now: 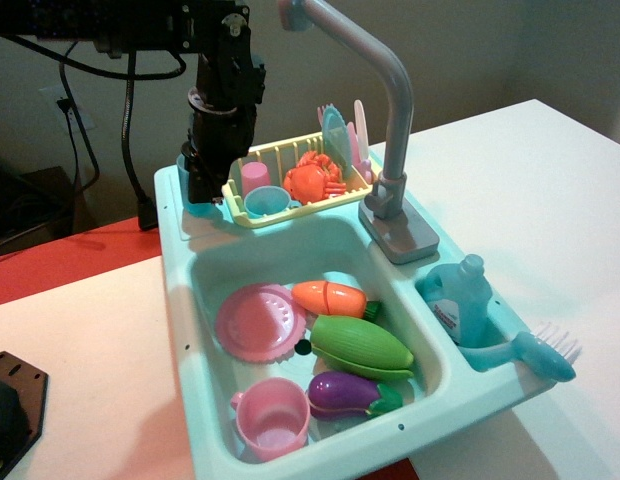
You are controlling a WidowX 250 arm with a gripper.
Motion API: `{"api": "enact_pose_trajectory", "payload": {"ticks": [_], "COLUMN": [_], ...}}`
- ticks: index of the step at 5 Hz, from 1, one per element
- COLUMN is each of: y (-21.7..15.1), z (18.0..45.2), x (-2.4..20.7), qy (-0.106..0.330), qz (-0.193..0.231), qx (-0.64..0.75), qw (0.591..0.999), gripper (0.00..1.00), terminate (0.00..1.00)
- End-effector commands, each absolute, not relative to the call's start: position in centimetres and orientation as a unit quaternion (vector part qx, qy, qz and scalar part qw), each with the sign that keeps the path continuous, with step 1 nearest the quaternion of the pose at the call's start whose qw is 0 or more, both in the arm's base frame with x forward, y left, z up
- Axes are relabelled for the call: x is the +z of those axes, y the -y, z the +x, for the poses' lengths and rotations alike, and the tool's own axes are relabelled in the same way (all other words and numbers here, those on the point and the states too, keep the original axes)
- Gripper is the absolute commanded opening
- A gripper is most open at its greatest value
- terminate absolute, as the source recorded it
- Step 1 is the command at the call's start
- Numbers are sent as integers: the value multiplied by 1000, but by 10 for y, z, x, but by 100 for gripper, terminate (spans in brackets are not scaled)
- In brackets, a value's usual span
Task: Put cup from counter to sink
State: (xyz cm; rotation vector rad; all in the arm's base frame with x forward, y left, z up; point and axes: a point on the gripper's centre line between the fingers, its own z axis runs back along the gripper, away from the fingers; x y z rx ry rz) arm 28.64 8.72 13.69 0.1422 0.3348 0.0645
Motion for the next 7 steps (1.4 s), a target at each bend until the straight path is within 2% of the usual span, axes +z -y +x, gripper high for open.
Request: {"api": "enact_pose_trajectory", "payload": {"ticks": [1,2,3,5,7], "y": [-75,-46,-21,30,22], "z": [299,321,334,338,321], "x": [183,208,212,183,149], "qy": [-98,-67,-61,-86,-116], "qz": [82,84,68,53,66], "qx": [22,-5,-20,-45,-13], "qw": [992,994,996,994,991], "gripper": [0,0,0,0,0], "terminate": [0,0,0,0,0]}}
